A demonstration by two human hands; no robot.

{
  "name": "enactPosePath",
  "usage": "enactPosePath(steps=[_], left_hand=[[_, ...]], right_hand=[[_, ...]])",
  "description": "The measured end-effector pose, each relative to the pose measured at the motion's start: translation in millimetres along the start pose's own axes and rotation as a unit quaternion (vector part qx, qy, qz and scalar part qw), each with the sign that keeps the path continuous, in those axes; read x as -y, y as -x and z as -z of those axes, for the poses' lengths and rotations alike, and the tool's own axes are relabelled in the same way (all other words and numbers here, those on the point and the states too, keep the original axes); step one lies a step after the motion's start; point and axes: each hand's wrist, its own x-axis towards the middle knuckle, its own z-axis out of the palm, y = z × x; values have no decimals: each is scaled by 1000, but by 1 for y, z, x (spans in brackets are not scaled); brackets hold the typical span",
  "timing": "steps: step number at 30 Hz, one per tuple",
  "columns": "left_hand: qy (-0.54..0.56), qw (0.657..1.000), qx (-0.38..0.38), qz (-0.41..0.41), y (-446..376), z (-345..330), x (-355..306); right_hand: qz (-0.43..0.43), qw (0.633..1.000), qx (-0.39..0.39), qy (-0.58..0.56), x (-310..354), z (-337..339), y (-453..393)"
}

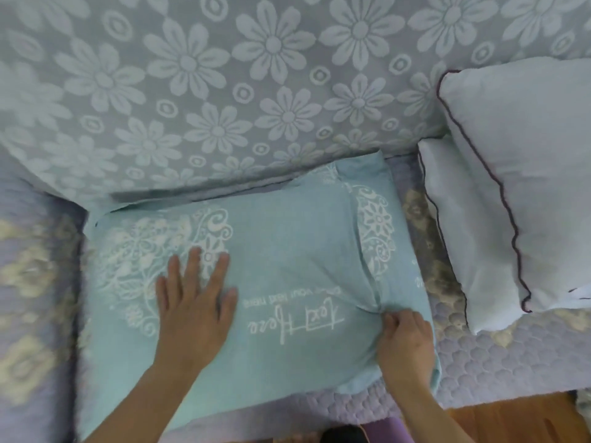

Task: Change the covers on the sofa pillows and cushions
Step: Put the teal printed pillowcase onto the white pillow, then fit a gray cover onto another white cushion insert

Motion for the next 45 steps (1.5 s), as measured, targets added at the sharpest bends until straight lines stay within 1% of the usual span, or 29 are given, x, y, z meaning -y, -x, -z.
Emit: enactPosePath(steps=[2,4,6,7,8,9,10,11,12,13,14,17,19,21,22,24,26,27,28,30,31,33,34,35,36,38,41,43,45], left_hand=[[-23,997,50,57,8,-10,22],[31,995,52,82,-3,-30,12],[85,996,-30,19,-14,-39,-26],[116,992,-48,4,-18,-42,-36],[154,987,-41,-5,-17,-41,-43],[138,990,3,35,-18,-32,-45],[88,994,14,59,-19,-33,-29],[43,997,0,57,-13,-40,-12],[18,998,-4,53,-6,-40,4],[-3,999,-3,42,0,-49,21],[-20,999,14,27,4,-45,14],[-17,1000,19,-2,18,-49,-10],[20,998,53,-25,28,-50,-38],[29,983,96,-155,38,-56,-64],[31,960,138,-243,45,-56,-67],[25,925,134,-355,57,-54,-46],[7,956,62,-288,75,-44,-10],[12,979,32,-201,86,-39,14],[21,993,16,-115,98,-34,36],[16,997,73,-14,129,-34,76],[14,989,147,16,144,-33,90],[12,952,297,79,166,-23,111],[2,940,323,111,171,-19,120],[19,925,352,144,172,-9,126],[44,909,379,167,168,2,129],[82,900,395,165,161,31,129],[69,906,400,118,154,72,125],[74,910,403,71,142,101,107],[106,912,394,36,123,129,75]], right_hand=[[78,996,-51,-3,40,11,8],[241,968,-53,-48,107,15,41],[490,869,35,-60,172,11,60],[590,805,60,-5,190,3,46],[642,761,50,81,194,-11,15],[628,757,37,177,187,-22,-26],[545,794,45,266,173,-29,-75],[412,852,62,316,153,-26,-120],[284,897,68,331,134,-17,-153],[213,923,59,315,122,-5,-172],[205,938,43,276,119,5,-174],[312,941,-40,124,138,16,-112],[410,908,-26,86,133,10,-42],[484,852,55,192,107,-5,-4],[464,845,79,254,90,-11,-6],[276,902,99,316,60,-10,-33],[128,951,81,271,56,9,-50],[120,962,53,238,63,23,-47],[158,963,13,217,70,31,-36],[281,943,-52,170,81,40,0],[358,918,-32,168,79,39,22],[457,838,125,271,60,28,74],[430,798,206,368,51,29,89],[337,795,261,432,45,37,98],[243,814,262,458,48,54,100],[168,829,288,448,62,91,97],[181,849,303,393,80,145,97],[155,883,293,331,78,176,94],[75,935,269,218,77,206,85]])
